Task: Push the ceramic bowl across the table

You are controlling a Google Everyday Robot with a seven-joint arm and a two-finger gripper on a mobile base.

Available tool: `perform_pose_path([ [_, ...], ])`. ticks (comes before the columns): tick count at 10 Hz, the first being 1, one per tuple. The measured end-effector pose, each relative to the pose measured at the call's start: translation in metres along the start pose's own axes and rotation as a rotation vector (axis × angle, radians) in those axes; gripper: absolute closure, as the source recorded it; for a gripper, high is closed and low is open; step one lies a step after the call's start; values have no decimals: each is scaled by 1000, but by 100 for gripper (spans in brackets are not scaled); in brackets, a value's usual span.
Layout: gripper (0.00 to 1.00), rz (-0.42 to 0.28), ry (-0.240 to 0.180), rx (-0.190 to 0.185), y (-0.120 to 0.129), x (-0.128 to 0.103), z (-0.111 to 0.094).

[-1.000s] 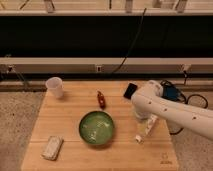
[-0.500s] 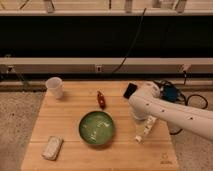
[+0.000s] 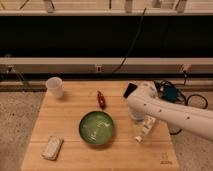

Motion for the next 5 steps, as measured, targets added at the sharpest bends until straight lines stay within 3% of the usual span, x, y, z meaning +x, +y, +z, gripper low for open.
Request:
perform_pose_path([
  [5,20,-6,-1,-5,0,-5,2],
])
